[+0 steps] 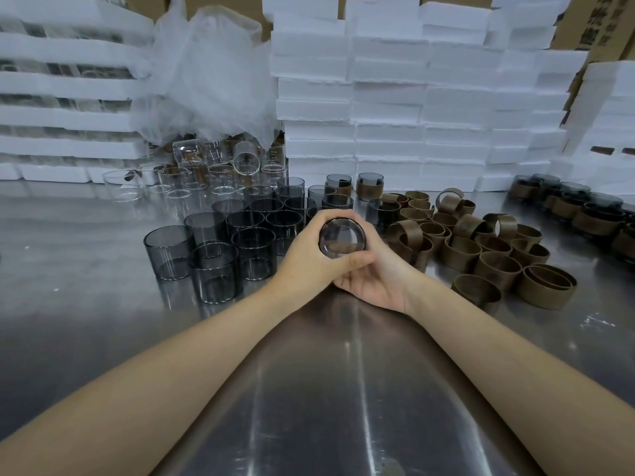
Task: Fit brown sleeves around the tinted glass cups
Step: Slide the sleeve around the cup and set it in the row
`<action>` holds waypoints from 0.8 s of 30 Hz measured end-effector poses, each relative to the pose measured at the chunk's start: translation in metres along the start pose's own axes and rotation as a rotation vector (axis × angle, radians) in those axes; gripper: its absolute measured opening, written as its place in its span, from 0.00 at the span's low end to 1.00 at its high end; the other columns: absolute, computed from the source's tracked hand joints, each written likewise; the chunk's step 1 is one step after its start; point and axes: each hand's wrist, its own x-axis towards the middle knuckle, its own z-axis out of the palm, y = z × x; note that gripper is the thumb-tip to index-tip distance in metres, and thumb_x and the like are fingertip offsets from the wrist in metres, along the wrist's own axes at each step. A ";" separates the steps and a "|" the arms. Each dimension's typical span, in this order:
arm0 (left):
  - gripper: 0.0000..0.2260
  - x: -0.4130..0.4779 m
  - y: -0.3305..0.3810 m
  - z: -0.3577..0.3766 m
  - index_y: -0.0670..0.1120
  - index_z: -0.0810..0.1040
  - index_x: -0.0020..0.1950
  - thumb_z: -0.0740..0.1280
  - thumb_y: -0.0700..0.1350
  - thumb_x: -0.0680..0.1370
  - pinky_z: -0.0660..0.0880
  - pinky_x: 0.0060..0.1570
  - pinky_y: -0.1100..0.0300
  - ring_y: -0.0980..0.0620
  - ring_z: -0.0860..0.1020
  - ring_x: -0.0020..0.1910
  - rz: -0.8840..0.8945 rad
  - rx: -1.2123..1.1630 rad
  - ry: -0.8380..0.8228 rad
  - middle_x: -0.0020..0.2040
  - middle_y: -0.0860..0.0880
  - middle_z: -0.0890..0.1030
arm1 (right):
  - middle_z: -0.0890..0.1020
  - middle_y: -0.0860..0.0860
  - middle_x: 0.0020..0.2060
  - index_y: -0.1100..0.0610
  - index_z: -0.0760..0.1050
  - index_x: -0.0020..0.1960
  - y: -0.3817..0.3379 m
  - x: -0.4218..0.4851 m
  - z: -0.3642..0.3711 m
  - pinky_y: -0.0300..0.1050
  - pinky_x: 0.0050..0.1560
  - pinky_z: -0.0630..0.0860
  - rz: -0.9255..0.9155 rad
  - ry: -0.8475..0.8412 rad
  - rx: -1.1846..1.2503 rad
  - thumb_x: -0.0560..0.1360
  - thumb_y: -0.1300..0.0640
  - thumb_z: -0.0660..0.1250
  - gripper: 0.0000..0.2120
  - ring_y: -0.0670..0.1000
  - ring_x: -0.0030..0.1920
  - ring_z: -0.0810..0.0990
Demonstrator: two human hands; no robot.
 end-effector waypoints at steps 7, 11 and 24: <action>0.17 0.003 0.000 -0.001 0.60 0.78 0.50 0.80 0.46 0.67 0.75 0.55 0.66 0.61 0.80 0.52 0.047 0.038 0.101 0.48 0.62 0.82 | 0.79 0.55 0.49 0.56 0.73 0.62 -0.001 0.000 0.003 0.43 0.53 0.72 -0.027 0.028 -0.018 0.79 0.39 0.58 0.22 0.51 0.44 0.78; 0.12 0.003 0.003 0.001 0.55 0.81 0.51 0.78 0.47 0.70 0.77 0.53 0.62 0.62 0.81 0.50 0.033 0.074 0.133 0.46 0.61 0.83 | 0.78 0.56 0.50 0.56 0.72 0.63 0.000 0.001 0.001 0.42 0.50 0.74 -0.034 0.017 -0.018 0.78 0.38 0.58 0.24 0.51 0.43 0.78; 0.16 -0.001 0.008 0.003 0.51 0.81 0.44 0.57 0.50 0.84 0.79 0.51 0.56 0.54 0.83 0.45 0.098 0.097 0.353 0.42 0.50 0.85 | 0.82 0.55 0.45 0.56 0.71 0.65 0.002 0.001 0.003 0.40 0.39 0.79 0.010 -0.033 -0.149 0.79 0.37 0.56 0.26 0.51 0.40 0.82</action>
